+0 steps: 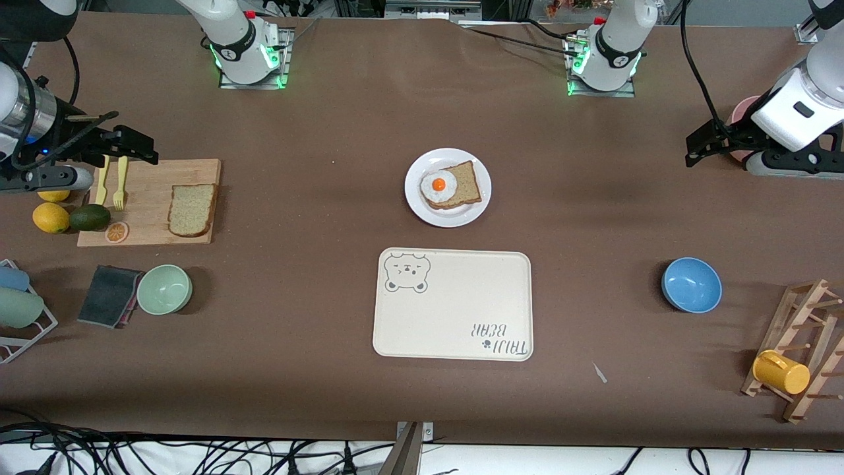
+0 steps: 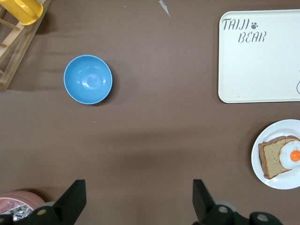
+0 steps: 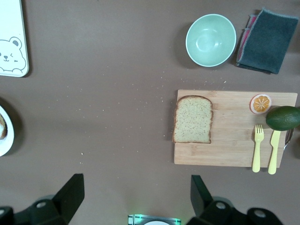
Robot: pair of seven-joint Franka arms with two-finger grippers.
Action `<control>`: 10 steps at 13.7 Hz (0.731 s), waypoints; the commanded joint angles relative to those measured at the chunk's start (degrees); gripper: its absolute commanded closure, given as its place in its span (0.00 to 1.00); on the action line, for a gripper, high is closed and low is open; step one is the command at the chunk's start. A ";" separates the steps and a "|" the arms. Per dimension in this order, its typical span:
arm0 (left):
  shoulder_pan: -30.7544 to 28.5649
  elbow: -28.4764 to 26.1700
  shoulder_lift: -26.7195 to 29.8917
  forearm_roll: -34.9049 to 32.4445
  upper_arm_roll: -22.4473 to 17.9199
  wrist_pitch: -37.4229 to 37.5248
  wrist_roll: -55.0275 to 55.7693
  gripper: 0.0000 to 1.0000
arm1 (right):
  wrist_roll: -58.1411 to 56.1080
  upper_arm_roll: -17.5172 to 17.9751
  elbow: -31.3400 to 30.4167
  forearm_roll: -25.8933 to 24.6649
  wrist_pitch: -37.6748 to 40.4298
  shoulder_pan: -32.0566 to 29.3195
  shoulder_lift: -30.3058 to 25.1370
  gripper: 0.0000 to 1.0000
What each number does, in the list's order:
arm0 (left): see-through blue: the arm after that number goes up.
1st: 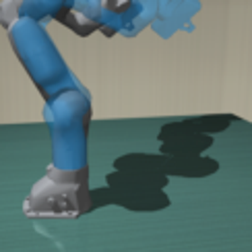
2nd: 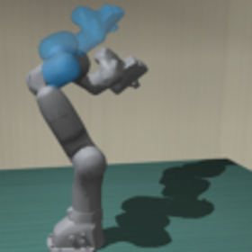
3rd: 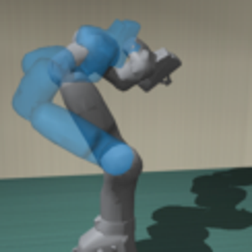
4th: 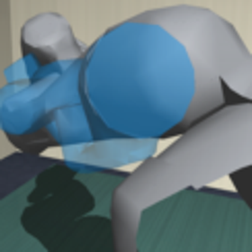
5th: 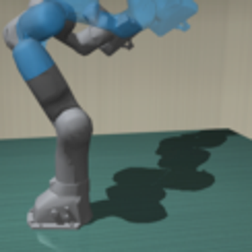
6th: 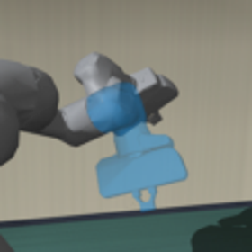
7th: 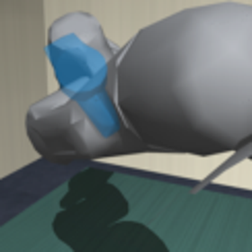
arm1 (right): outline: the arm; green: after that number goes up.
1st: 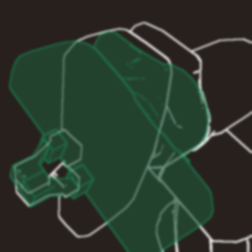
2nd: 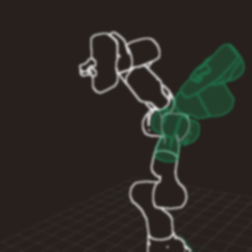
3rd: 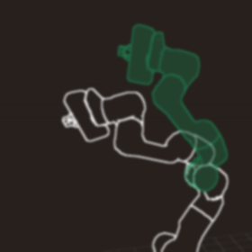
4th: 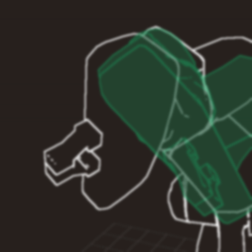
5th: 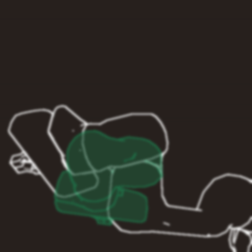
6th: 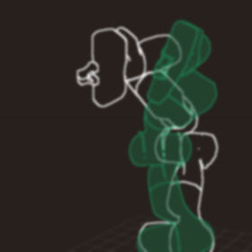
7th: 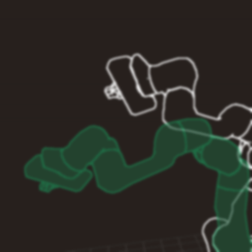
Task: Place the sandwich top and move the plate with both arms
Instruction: 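Move the right gripper toward the bread slice on the cutting board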
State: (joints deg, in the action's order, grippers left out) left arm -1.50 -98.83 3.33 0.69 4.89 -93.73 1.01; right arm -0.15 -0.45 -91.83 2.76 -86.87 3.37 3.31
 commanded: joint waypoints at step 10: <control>-0.26 0.92 0.18 -0.43 0.38 1.53 0.22 0.00 | -1.95 0.36 1.39 -0.47 1.09 -0.65 0.29 0.00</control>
State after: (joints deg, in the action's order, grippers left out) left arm -1.50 -98.83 3.33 0.70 4.89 -93.42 1.01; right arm -0.64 -0.45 -91.80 2.68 -86.85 3.37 3.31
